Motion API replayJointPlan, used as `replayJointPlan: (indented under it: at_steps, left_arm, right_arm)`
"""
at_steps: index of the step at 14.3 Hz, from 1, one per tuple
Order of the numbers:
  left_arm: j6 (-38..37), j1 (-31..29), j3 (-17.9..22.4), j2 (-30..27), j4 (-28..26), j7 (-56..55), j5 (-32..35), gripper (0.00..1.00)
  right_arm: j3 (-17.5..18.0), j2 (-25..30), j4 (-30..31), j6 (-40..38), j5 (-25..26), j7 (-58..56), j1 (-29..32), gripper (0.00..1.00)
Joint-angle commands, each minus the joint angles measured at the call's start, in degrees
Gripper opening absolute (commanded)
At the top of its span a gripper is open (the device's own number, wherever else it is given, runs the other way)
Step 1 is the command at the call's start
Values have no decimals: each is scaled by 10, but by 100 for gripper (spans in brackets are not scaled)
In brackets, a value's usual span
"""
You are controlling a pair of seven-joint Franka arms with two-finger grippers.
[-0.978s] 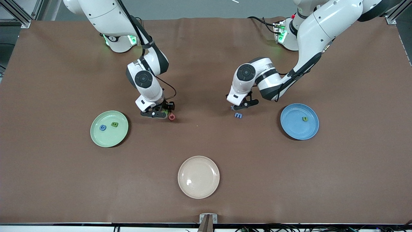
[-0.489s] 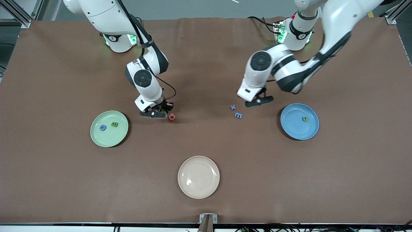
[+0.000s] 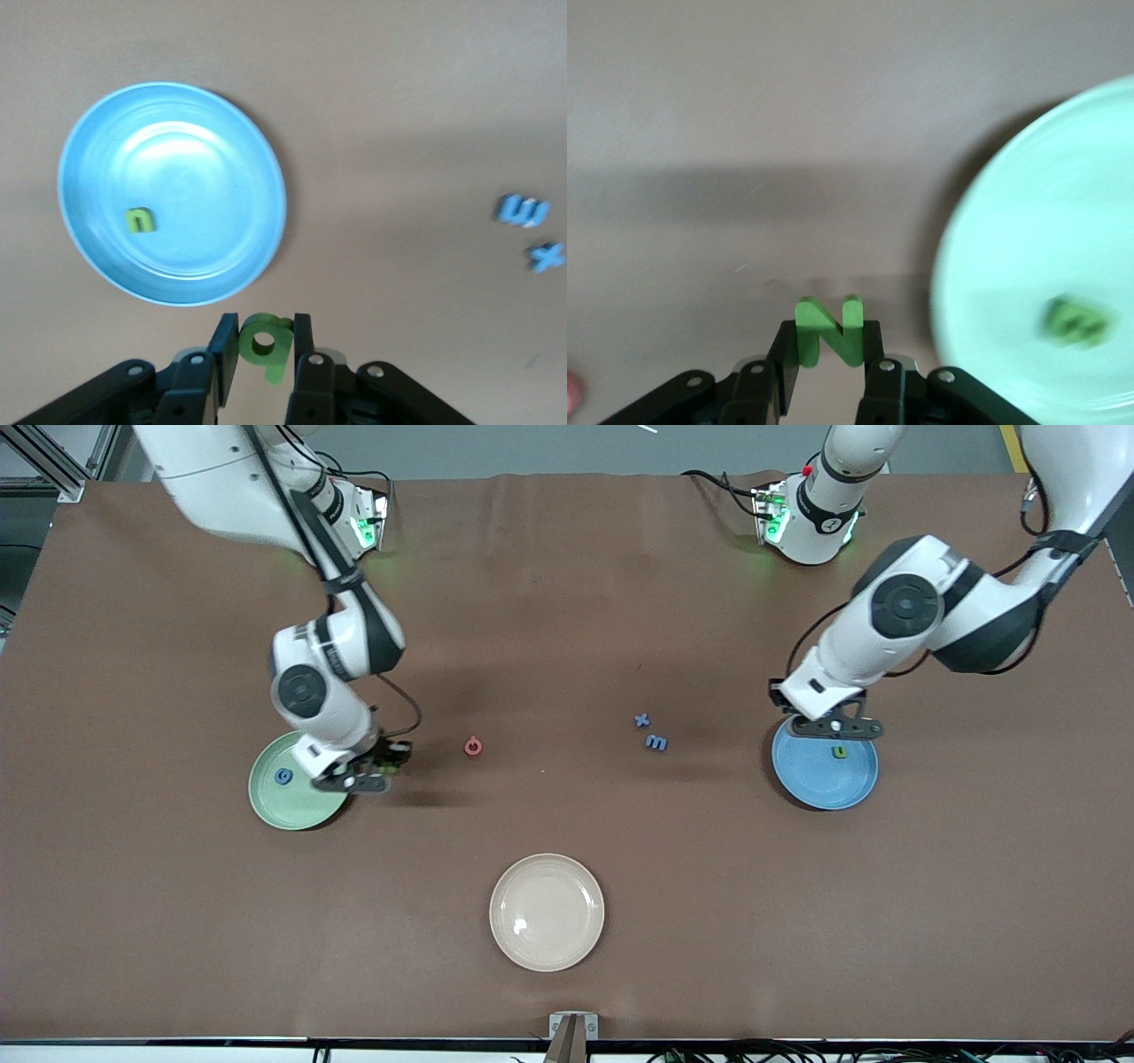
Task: Sort upper and lower case letters into plates
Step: 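Place the q in the blue plate while the right gripper places the N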
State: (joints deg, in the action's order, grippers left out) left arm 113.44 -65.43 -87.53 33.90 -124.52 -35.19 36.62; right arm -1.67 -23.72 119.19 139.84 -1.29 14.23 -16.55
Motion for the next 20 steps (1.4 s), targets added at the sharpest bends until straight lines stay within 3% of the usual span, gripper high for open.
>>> replayJointPlan:
  at_steps: [1, 3, 7, 11, 13, 14, 15, 16, 17, 20]
  left_arm:
    - [36, -24, -14, 12, -46, 17, 57, 4]
    - [89, -35, 4, 13, -69, 19, 107, 4]
    - [187, -23, 104, 28, -85, 28, 194, 4]
    - [213, 28, 169, 40, -81, 18, 216, 4]
    - [215, 40, 177, 40, -83, 15, 216, 4]
    - [214, 39, 178, 39, -84, 11, 217, 4]
    - [215, 40, 180, 39, -85, 11, 217, 4]
    - [215, 41, 185, 40, -85, 11, 217, 5]
    - [214, 48, 194, 40, -85, 12, 217, 5]
    - [214, 68, 225, 41, -84, 11, 237, 6]
  right_arm:
    - [11, 5, -31, -40, 6, -66, 48, 0]
    - [11, 3, -31, -37, 6, -102, 76, 0]
    - [11, -12, -21, -29, 5, -107, 100, 1]
    - [12, -33, -4, 22, 3, -106, 101, 2]
    - [12, -34, -3, 21, 2, -106, 101, 3]
    - [12, -34, -4, 20, 2, -106, 101, 10]
    - [12, -34, -4, 18, 2, -106, 101, 34]
    - [12, -33, -4, 17, 2, -105, 101, 85]
    - [11, -32, -6, 14, 3, -105, 101, 100]
    - [14, -23, -35, -43, 1, -98, 95, 100]
